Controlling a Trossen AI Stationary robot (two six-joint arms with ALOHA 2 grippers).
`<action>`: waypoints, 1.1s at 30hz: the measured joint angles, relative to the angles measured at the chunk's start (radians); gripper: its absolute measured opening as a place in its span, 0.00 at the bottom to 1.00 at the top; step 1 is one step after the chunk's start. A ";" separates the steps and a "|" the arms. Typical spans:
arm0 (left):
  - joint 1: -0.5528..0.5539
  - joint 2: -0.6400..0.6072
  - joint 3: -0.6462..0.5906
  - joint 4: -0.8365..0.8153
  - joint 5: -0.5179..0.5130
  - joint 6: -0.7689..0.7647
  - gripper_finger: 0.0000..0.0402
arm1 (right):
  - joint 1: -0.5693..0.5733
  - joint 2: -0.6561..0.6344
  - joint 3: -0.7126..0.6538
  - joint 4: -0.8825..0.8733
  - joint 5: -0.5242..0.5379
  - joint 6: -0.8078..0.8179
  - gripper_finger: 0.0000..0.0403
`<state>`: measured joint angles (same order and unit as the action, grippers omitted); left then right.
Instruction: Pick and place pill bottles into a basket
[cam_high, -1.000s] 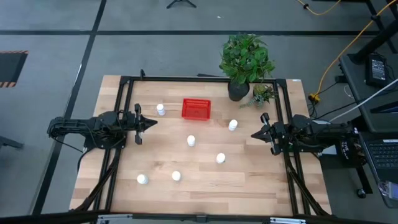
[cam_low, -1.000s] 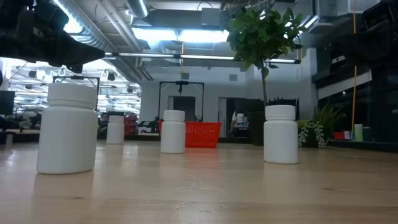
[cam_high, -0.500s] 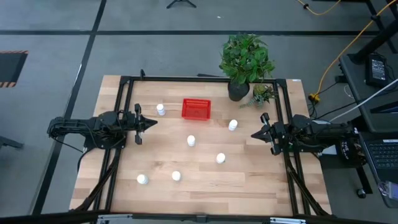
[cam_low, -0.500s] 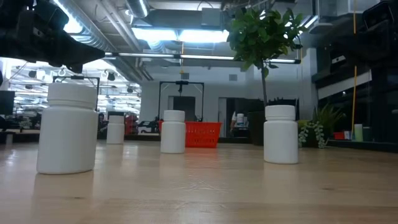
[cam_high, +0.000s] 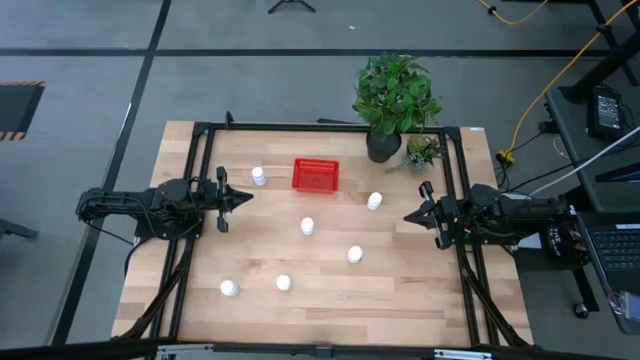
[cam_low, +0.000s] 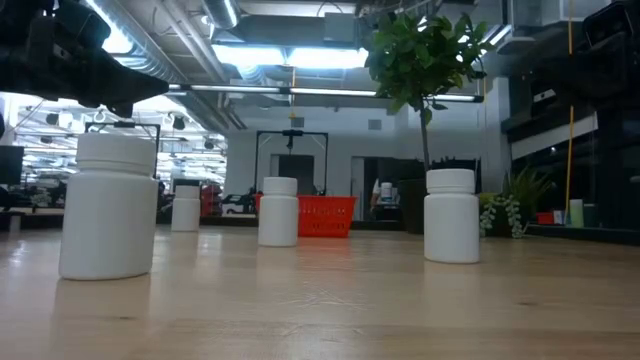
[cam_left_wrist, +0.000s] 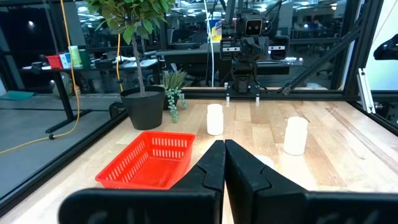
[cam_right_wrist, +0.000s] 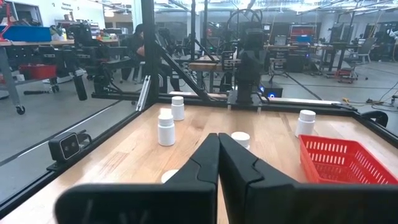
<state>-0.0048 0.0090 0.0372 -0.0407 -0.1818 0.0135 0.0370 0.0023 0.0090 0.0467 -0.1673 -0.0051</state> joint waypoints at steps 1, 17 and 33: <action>0.000 0.000 0.000 0.000 0.000 0.000 0.01 | 0.000 0.000 0.000 0.000 0.000 0.000 0.02; 0.000 0.000 0.000 0.000 0.000 0.000 0.01 | 0.000 0.000 0.000 0.000 0.000 0.001 0.02; 0.000 0.000 0.000 0.000 -0.003 0.000 0.01 | 0.000 0.000 0.000 0.000 0.019 0.001 0.02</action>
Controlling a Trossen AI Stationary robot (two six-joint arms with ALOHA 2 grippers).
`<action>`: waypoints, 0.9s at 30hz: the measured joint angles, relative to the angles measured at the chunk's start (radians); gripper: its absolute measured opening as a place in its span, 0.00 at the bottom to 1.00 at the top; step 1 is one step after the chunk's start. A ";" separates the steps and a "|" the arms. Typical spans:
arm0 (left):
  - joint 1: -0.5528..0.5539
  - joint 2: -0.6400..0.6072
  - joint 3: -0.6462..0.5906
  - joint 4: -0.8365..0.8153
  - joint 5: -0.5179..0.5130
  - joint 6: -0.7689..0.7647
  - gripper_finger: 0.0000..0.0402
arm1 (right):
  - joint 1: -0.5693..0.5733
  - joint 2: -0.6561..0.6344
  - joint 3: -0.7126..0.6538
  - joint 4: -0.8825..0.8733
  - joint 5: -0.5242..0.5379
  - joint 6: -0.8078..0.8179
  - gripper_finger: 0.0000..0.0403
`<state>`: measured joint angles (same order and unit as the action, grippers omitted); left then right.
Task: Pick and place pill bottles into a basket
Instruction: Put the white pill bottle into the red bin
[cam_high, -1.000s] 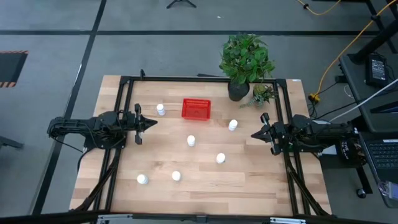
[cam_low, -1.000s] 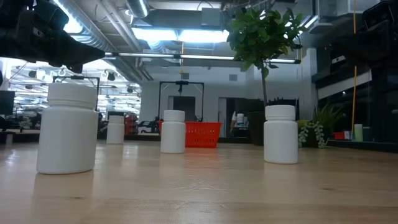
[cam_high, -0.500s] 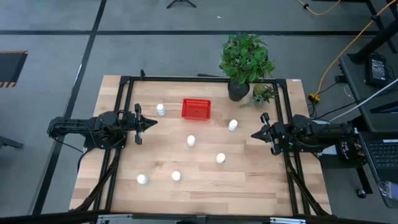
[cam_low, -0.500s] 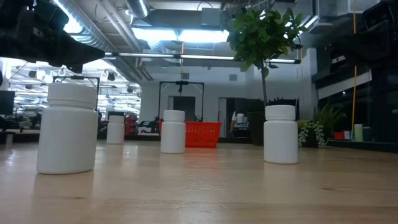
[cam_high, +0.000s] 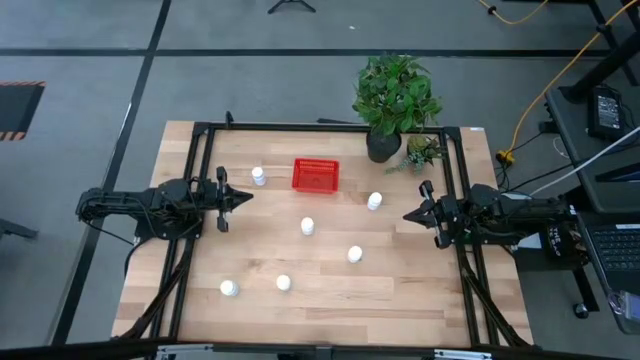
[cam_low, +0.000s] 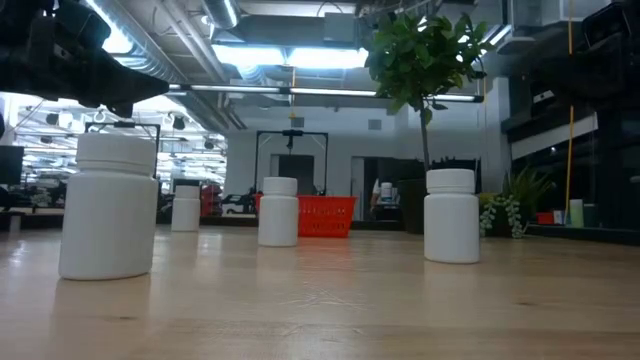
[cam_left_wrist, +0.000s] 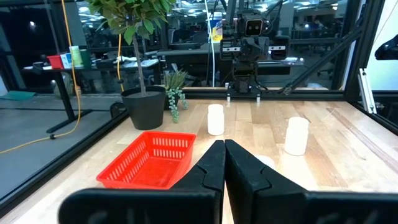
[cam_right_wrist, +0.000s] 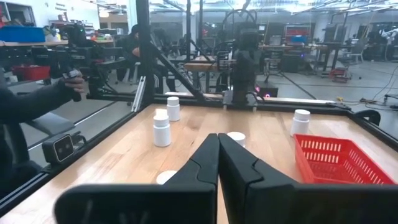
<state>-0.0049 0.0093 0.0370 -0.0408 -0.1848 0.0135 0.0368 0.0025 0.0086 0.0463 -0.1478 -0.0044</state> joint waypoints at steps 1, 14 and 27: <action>0.000 0.000 0.000 0.000 0.001 -0.002 0.01 | 0.000 0.000 0.000 0.000 0.000 0.000 0.02; 0.000 0.000 0.000 0.001 -0.005 0.037 0.01 | 0.000 0.000 0.000 0.000 0.142 0.004 0.02; 0.000 0.000 0.000 0.046 -0.333 -0.076 0.01 | -0.001 0.000 0.000 0.116 0.303 -0.034 0.02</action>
<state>-0.0051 0.0093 0.0372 0.0048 -0.5183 -0.0623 0.0357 0.0023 0.0086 0.1621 0.1548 -0.0381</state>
